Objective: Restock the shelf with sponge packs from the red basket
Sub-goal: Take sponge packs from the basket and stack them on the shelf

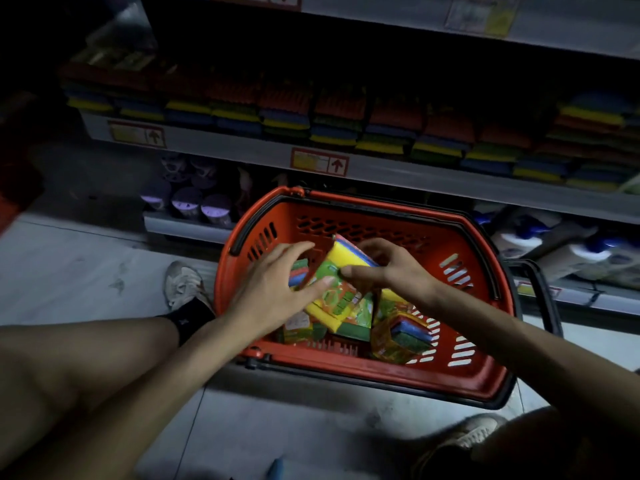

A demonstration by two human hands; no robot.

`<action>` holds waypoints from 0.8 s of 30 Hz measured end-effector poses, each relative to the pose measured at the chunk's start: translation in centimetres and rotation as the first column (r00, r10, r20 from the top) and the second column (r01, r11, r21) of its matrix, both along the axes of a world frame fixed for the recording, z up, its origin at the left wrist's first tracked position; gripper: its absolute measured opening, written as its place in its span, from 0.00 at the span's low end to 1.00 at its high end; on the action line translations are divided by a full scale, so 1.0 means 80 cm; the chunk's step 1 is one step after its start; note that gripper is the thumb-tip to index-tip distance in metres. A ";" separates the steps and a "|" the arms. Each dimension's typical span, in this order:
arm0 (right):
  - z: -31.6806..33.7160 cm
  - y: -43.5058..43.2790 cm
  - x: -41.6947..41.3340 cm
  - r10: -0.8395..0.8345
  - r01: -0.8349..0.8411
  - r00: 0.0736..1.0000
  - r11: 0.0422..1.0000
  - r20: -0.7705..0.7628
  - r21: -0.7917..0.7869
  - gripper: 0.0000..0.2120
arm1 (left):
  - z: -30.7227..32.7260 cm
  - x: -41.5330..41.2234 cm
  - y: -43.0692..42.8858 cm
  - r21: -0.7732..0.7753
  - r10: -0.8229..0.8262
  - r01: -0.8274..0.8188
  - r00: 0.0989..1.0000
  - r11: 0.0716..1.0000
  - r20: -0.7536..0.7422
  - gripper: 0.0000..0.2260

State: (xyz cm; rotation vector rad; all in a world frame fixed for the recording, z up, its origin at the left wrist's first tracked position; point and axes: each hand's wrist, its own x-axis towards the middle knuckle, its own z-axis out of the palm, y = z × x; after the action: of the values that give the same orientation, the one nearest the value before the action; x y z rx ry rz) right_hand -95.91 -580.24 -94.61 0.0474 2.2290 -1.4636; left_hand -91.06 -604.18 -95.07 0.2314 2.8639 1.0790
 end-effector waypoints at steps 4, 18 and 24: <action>0.028 -0.008 0.010 0.046 0.010 0.984 0.950 0.170 -0.312 0.24 | 0.002 0.002 0.015 0.422 0.020 -0.158 0.950 0.893 0.312 0.37; -0.160 0.116 0.022 0.492 -0.521 0.822 0.448 0.286 0.726 0.31 | -0.017 -0.013 -0.010 0.421 0.265 -0.482 0.839 0.769 0.475 0.23; -0.161 0.101 0.017 0.558 -0.490 0.789 0.319 0.257 0.811 0.38 | -0.011 -0.015 -0.012 0.401 0.255 -0.489 0.821 0.775 0.510 0.22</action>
State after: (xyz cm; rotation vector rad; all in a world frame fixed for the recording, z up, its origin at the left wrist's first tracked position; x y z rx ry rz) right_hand -94.57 -572.16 -107.46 -0.4008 2.4424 0.0976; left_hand -92.22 -605.10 -95.95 -0.5405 2.2102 1.7128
